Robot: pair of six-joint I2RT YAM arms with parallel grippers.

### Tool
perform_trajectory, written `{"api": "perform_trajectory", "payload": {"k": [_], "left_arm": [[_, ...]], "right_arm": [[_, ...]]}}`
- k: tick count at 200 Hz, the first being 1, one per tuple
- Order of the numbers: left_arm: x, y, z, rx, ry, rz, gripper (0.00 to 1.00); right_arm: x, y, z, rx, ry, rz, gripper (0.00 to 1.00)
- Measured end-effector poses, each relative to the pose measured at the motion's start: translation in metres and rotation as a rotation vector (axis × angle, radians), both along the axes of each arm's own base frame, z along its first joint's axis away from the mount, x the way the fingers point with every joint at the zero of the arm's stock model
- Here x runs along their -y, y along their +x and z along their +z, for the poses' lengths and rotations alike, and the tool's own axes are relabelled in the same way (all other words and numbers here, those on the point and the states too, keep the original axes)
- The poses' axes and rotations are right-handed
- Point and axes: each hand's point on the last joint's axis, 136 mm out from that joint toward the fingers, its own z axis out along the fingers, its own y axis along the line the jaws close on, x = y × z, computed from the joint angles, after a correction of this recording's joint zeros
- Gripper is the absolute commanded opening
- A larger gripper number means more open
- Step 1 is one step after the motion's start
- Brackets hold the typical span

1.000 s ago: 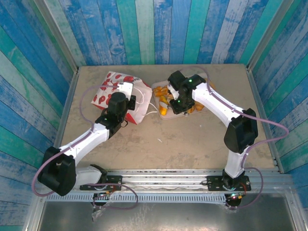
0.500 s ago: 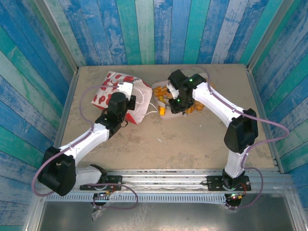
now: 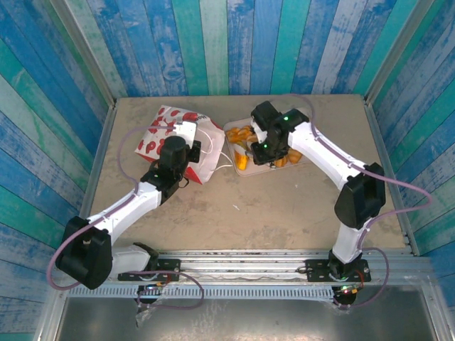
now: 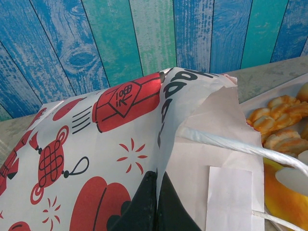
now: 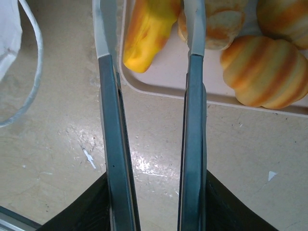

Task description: Take the fake bread out of the paper bag

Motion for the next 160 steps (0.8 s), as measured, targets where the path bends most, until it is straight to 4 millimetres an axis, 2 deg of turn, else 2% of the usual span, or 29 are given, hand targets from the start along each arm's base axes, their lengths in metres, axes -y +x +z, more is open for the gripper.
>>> {"api": "perform_trajectory", "payload": {"k": [22,48,102,130,160], "left_arm": [[0.000,0.000,0.000,0.000,0.000,0.000,0.00],[0.000,0.000,0.000,0.000,0.000,0.000,0.00],[0.000,0.000,0.000,0.001,0.000,0.000,0.00],[0.001,0.000,0.000,0.000,-0.001,-0.005,0.00],[0.002,0.000,0.000,0.000,-0.002,-0.009,0.00]], "right_arm": [[0.002,-0.003,0.004,0.007,0.028,-0.031,0.46],[0.004,-0.018,0.002,-0.013,0.078,-0.062,0.46],[0.006,-0.050,-0.014,-0.088,0.168,-0.113,0.44],[0.004,-0.056,-0.029,-0.123,0.186,-0.127,0.45],[0.001,-0.052,-0.031,-0.119,0.199,-0.137,0.45]]}}
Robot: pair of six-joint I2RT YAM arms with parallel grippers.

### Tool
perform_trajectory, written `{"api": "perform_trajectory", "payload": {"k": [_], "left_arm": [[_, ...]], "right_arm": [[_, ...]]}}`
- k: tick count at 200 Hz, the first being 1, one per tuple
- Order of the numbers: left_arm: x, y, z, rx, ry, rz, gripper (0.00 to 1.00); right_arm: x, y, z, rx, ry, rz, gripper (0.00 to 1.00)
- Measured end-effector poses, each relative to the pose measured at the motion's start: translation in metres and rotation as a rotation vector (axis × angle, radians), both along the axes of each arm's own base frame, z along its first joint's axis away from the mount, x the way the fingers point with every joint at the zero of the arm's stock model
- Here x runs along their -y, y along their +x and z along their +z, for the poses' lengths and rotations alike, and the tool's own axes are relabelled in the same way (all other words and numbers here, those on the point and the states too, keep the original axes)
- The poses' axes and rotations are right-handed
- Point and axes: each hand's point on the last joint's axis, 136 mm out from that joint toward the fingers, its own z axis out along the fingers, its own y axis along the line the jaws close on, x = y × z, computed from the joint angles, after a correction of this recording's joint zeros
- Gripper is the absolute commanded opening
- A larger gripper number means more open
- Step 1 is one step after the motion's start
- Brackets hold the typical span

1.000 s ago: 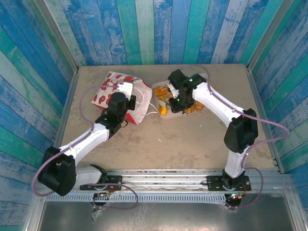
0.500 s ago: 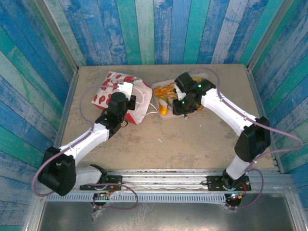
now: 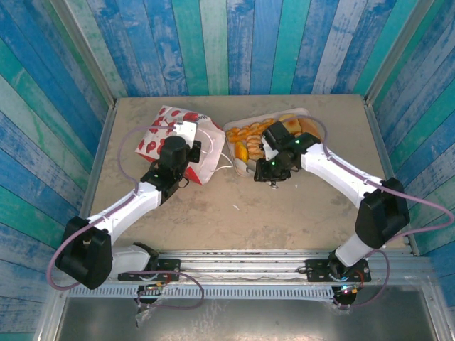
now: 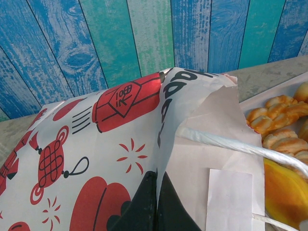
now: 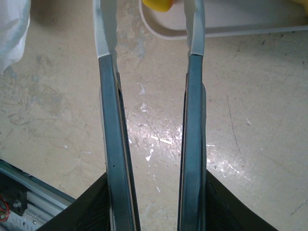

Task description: Take the fake bread out of the paper bag

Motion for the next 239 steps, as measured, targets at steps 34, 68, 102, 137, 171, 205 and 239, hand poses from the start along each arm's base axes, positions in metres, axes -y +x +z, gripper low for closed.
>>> {"api": "perform_trajectory", "payload": {"k": [34,68,102,137,171,205,239], "left_arm": [[0.000,0.000,0.000,0.000,-0.001,-0.003,0.00],[0.000,0.000,0.000,0.000,0.000,-0.003,0.00],[0.000,0.000,0.000,-0.001,0.000,-0.003,0.00],[0.000,0.000,0.000,0.000,0.000,-0.003,0.00],[0.000,0.000,0.000,0.000,0.000,-0.001,0.00],[-0.003,0.000,0.001,0.002,-0.009,0.017,0.00],[-0.007,0.000,0.005,0.009,-0.040,0.050,0.00]], "right_arm": [[0.000,0.006,-0.007,0.002,-0.014,-0.016,0.45],[0.001,0.010,-0.019,-0.010,-0.044,-0.027,0.43],[0.003,0.013,-0.021,-0.002,-0.059,-0.037,0.41],[0.002,0.016,-0.021,0.016,-0.060,-0.038,0.28],[0.000,0.017,-0.016,0.063,-0.110,-0.012,0.18],[-0.002,0.018,0.002,0.165,-0.223,0.011,0.17],[0.001,0.016,0.016,0.243,-0.328,0.022,0.20]]}}
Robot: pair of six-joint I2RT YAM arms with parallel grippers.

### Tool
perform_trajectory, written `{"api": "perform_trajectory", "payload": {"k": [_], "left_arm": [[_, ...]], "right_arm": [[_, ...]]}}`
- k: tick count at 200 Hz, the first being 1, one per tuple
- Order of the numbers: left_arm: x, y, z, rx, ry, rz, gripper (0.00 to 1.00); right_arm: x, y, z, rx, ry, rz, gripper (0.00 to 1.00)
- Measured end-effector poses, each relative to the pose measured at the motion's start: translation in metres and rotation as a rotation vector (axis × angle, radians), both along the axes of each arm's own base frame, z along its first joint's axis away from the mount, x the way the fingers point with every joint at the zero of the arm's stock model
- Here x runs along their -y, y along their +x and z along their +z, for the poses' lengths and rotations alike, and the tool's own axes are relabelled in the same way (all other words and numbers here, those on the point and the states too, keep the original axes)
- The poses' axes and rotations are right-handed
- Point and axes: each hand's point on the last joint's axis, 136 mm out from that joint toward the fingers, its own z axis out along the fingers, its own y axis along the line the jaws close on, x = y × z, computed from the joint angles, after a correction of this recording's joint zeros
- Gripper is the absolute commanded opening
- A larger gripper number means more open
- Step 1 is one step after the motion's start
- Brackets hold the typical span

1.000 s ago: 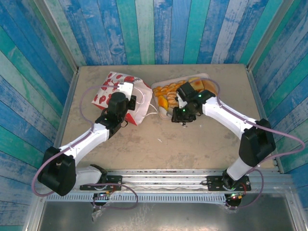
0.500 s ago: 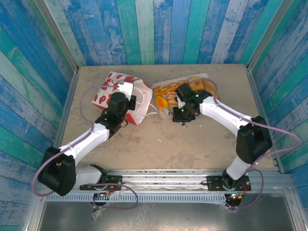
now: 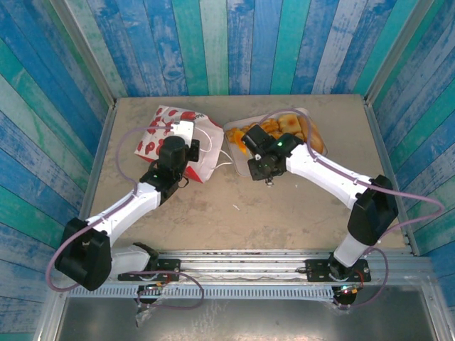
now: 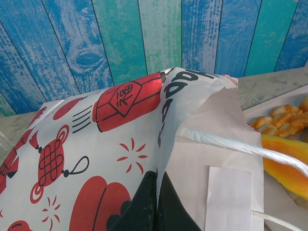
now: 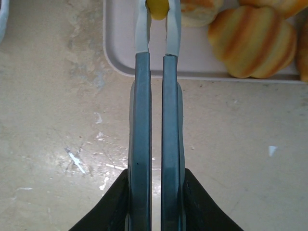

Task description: Take the fake bread out of the paper bag

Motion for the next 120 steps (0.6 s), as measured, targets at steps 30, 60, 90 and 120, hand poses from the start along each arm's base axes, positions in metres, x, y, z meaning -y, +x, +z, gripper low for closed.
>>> {"api": "perform_trajectory", "payload": {"k": [30,60,90,120], "left_arm": [[-0.006,0.000,-0.002,-0.008,-0.007,0.030,0.00],[-0.007,0.001,-0.003,-0.012,-0.015,0.040,0.00],[-0.007,0.001,-0.003,-0.012,-0.021,0.041,0.00],[-0.007,0.001,-0.002,-0.012,-0.024,0.042,0.00]], "right_arm": [[0.001,-0.004,-0.002,0.013,-0.060,0.010,0.21],[0.001,-0.007,-0.013,0.001,-0.111,0.015,0.23],[-0.008,-0.008,-0.017,0.008,-0.143,0.030,0.28],[-0.016,-0.008,-0.022,0.002,-0.174,0.035,0.28]]}}
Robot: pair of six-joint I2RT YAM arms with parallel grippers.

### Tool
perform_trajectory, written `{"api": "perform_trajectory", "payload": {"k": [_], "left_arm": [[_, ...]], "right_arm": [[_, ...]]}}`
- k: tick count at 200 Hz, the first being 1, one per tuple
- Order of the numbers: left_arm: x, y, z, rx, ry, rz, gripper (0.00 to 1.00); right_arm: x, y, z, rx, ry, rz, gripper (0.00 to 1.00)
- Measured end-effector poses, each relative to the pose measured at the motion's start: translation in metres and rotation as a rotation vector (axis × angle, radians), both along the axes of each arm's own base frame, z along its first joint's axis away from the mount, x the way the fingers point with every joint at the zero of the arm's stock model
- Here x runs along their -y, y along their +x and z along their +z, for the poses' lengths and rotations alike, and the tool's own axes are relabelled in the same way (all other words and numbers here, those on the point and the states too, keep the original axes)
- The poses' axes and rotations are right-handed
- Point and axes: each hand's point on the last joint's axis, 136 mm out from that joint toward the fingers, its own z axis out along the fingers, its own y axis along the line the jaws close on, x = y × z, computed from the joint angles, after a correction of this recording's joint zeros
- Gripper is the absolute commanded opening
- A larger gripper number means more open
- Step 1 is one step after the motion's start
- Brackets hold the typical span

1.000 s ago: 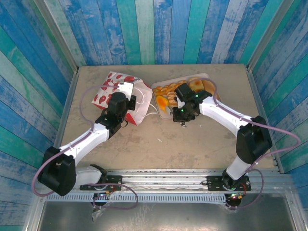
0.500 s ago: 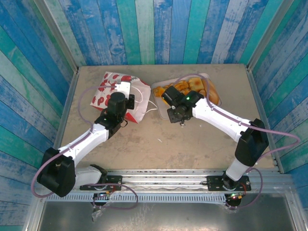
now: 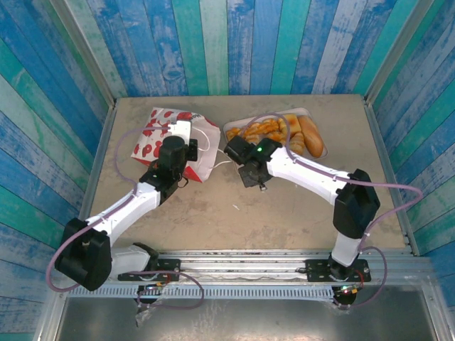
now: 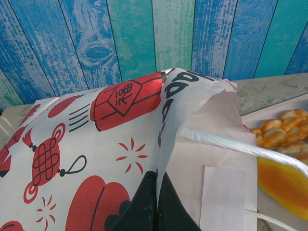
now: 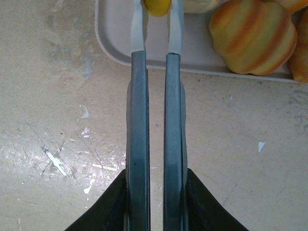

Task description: Take the fake bread out of the paper bag

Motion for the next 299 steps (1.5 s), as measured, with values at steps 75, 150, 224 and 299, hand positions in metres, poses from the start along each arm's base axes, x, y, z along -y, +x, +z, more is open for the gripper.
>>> {"api": "perform_trajectory", "payload": {"k": [75,150,224,299], "left_arm": [[-0.001,0.001,0.002,0.006,-0.003,0.002,0.00],[-0.001,0.001,0.002,0.006,-0.003,0.002,0.00],[-0.001,0.001,0.002,0.006,-0.002,0.002,0.00],[-0.001,0.001,0.002,0.006,-0.002,0.002,0.00]], "right_arm": [[-0.001,-0.004,0.000,0.001,-0.051,-0.005,0.27],[-0.003,-0.014,0.006,-0.004,-0.042,-0.002,0.27],[0.007,-0.015,-0.002,-0.005,-0.114,-0.035,0.28],[0.002,-0.008,-0.012,-0.004,-0.204,-0.021,0.38]]}}
